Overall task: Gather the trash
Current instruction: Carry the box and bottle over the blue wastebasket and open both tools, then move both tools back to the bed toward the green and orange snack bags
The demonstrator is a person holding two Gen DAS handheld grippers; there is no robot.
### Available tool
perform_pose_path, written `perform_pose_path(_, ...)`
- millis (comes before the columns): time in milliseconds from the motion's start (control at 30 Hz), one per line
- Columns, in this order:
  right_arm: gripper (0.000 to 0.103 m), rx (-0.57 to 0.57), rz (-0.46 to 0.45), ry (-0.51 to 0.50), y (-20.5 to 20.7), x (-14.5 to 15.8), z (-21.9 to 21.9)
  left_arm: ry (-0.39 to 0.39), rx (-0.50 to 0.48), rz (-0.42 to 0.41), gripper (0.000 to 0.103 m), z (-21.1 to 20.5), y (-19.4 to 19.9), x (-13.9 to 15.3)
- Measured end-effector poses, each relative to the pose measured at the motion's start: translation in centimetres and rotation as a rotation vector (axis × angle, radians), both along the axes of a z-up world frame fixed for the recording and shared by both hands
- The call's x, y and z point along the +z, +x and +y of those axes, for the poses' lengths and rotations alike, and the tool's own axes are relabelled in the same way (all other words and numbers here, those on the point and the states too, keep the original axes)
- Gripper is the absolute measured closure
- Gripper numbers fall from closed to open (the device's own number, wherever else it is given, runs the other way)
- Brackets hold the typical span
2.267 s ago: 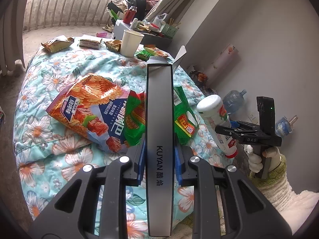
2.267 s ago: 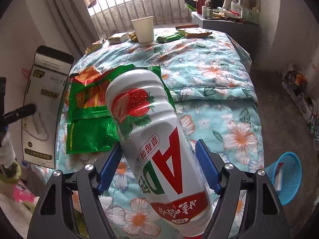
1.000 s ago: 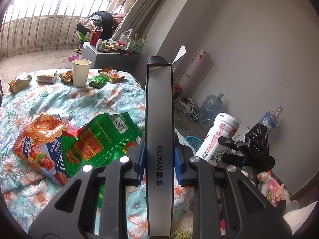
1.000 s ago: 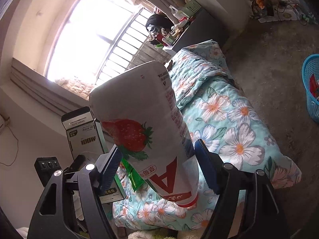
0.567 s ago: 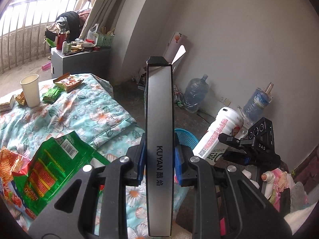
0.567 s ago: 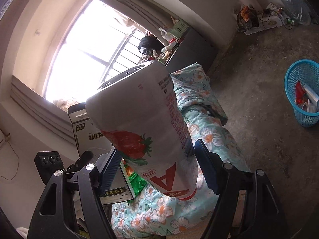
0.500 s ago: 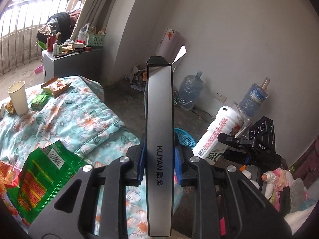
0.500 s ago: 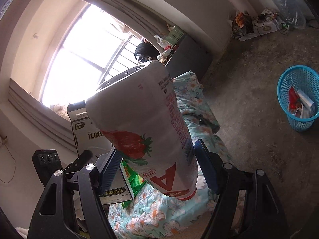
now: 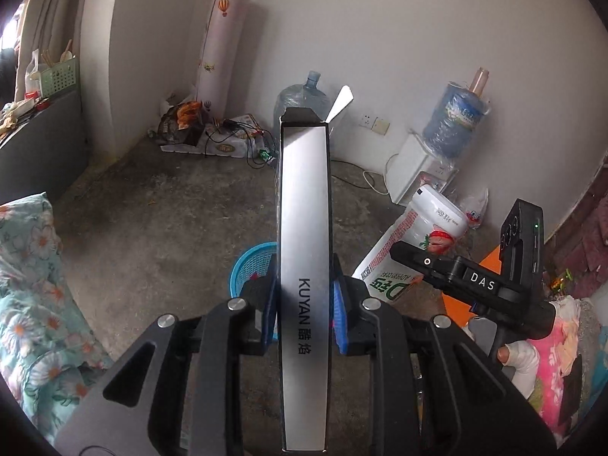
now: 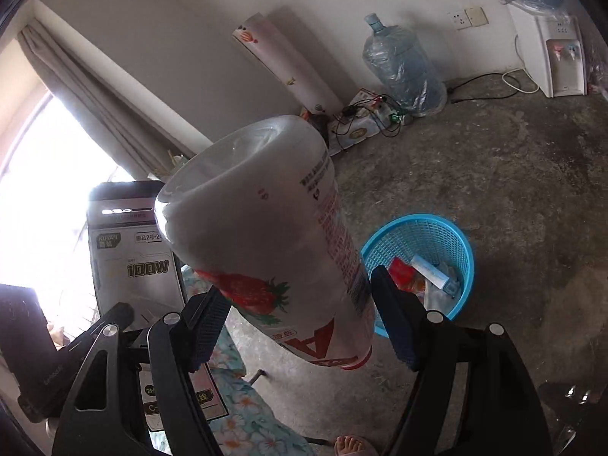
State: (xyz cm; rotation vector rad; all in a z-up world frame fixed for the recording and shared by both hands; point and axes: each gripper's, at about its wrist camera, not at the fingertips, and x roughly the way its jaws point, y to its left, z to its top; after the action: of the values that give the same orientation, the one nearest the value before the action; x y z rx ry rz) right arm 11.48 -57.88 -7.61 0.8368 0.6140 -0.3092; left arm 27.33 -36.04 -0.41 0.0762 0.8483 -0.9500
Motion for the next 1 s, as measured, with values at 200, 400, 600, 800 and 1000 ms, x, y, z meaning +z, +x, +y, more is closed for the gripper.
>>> perform_pose_path(200,0.022,-0.115,0.112,0.088,4.1,-10.1,-5.4,0.122,0.038,-0.004,0.034,-7.5,3.9,-7.2)
perform_pose_path(400,0.021,-0.214,0.252,0.27,2.7,-19.4,-7.1,0.17,0.108,0.11,0.034,-6.2,5.5,-11.3)
perform_pose_path(600,0.021,-0.208,0.213,0.274,0.8,-19.2,-5.5,0.141,0.11,0.083,0.033,-3.1,4.4,-8.9)
perform_pose_path(800,0.021,-0.209,0.135,0.201,-0.9,-14.7,-3.2,0.079,0.116,0.052,0.033,1.5,1.1,-4.3)
perform_pose_path(1000,0.021,-0.146,0.028,0.035,-2.6,-6.5,3.1,-0.032,0.161,0.009,0.027,8.9,-3.6,1.1)
